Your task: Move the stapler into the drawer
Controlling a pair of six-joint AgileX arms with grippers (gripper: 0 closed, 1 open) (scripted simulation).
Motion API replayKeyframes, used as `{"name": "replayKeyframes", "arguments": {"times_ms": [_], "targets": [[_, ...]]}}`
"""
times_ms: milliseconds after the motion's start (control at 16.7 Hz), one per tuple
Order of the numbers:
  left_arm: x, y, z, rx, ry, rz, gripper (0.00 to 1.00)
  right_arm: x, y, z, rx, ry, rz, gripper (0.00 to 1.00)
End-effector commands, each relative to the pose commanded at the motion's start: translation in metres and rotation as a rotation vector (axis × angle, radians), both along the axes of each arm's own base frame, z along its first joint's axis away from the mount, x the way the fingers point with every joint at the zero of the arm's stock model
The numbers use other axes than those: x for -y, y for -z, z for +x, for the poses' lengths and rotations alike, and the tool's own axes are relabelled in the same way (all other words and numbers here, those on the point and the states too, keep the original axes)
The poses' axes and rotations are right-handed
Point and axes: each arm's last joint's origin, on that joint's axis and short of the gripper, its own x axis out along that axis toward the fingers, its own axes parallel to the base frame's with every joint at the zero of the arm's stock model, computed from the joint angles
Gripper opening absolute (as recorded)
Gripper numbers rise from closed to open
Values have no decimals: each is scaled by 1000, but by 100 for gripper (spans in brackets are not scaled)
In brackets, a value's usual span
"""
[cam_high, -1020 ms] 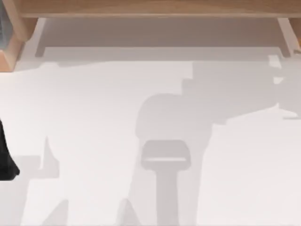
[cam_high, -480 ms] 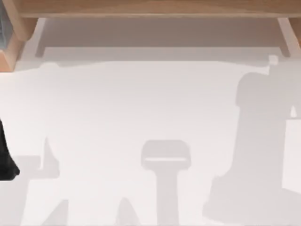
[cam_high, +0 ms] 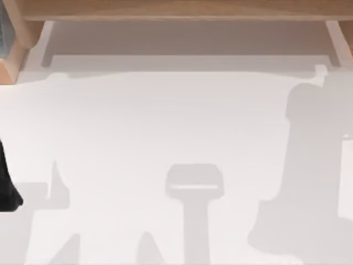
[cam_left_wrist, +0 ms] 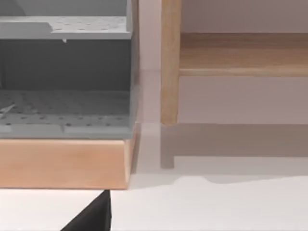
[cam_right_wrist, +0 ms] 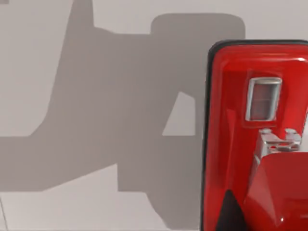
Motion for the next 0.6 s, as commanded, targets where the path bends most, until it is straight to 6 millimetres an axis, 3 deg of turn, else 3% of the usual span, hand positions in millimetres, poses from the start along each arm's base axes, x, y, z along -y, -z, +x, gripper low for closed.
{"name": "replayKeyframes", "arguments": {"times_ms": [120,480,600], "targets": [[0,0,0,0,0,0,100,-1,-9,0,29,7,-8,0],[0,0,0,0,0,0,100,-4,-110,-26,256,126,-113,0],[0,0,0,0,0,0,100,-3,-120,-29,277,144,-132,0]]}}
